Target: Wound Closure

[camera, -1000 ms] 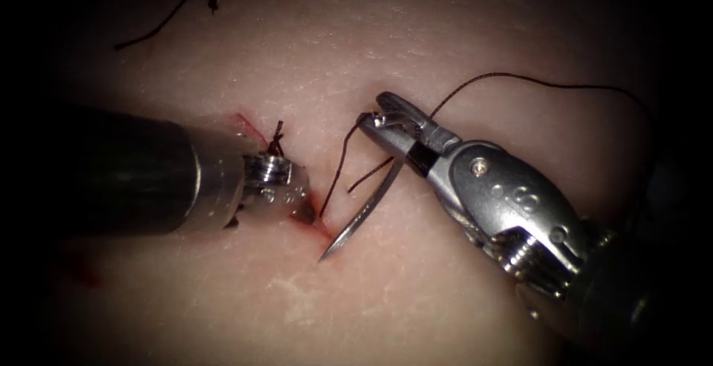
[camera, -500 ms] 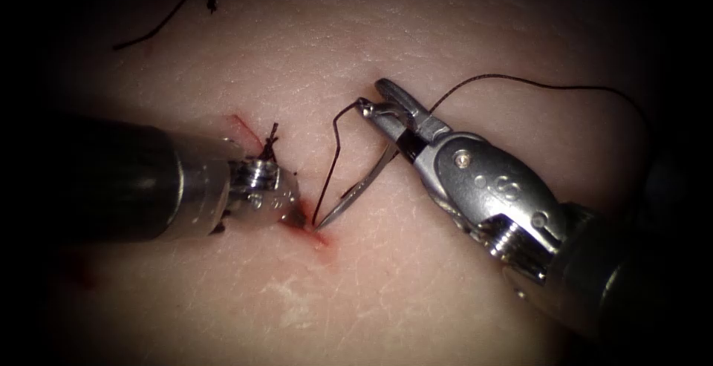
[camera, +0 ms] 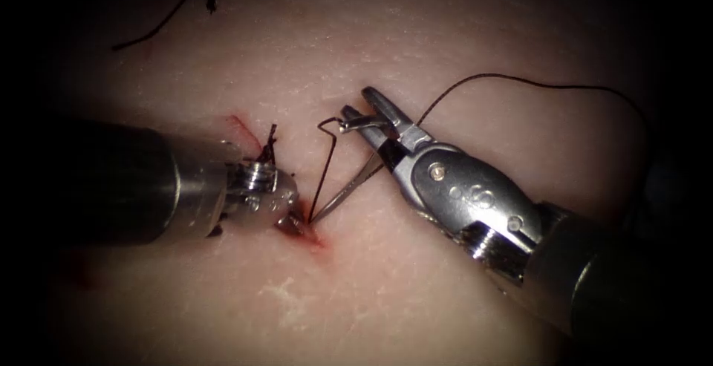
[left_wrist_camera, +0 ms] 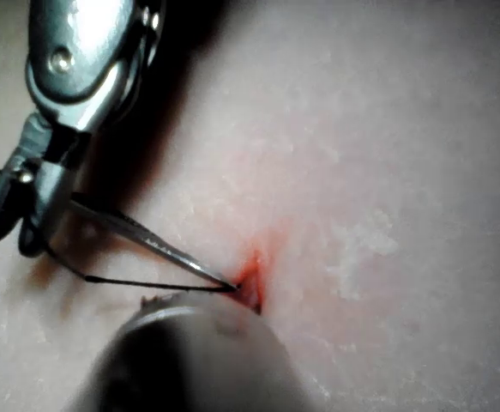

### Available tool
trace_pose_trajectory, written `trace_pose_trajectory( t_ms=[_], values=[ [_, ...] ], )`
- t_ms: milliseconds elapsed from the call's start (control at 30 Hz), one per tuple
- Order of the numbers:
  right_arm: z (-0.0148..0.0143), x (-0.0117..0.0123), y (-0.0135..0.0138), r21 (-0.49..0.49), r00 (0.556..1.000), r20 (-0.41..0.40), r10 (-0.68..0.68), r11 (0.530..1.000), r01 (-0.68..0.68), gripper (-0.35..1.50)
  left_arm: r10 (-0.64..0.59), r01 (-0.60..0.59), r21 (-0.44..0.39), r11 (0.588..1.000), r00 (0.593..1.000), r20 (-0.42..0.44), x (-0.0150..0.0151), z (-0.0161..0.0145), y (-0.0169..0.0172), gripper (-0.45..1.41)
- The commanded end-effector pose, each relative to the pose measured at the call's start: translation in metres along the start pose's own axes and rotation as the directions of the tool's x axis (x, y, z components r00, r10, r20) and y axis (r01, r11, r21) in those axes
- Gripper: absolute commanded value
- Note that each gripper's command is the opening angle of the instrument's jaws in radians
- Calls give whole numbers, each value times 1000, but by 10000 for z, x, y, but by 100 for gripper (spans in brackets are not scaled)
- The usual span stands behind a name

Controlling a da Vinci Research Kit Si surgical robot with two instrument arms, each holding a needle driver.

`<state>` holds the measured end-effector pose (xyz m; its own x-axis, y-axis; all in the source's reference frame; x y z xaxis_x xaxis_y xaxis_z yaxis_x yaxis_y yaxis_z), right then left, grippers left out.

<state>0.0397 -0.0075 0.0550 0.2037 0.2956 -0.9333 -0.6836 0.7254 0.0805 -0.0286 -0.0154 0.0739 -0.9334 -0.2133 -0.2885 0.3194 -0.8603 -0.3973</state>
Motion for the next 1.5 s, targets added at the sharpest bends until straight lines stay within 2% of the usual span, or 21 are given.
trace_pose_trajectory(
  t_ms=[33,567,633,700,900,1067,1200,1500],
  values=[
    [8,-9,-9,3,1000,0,-3,1000,3,-35,2,-2,-3,1000,1000,-1,2,10,3,26],
    [3,-45,-32,16,994,49,-96,995,95,-35,-9,9,-4,1000,1000,-4,2,8,3,27],
    [2,-47,-34,17,994,50,-98,995,98,-35,-16,16,-4,1000,1000,-8,2,6,3,24],
    [3,-46,-34,18,994,53,-98,995,97,-35,-26,27,8,1000,999,-31,3,1,3,7],
    [7,-42,-34,5,994,53,-91,996,91,-35,-56,62,44,997,991,-122,12,-23,7,-8],
    [8,-43,-39,3,994,48,-93,996,93,-35,-75,87,68,994,984,-164,9,-49,11,-6],
    [8,-43,-38,1,995,46,-93,996,93,-35,-103,122,91,988,976,-194,1,-61,25,-15],
    [6,-39,-30,5,995,46,-87,996,87,-35,-125,159,127,979,962,-242,4,-58,53,-26]
  ],
)
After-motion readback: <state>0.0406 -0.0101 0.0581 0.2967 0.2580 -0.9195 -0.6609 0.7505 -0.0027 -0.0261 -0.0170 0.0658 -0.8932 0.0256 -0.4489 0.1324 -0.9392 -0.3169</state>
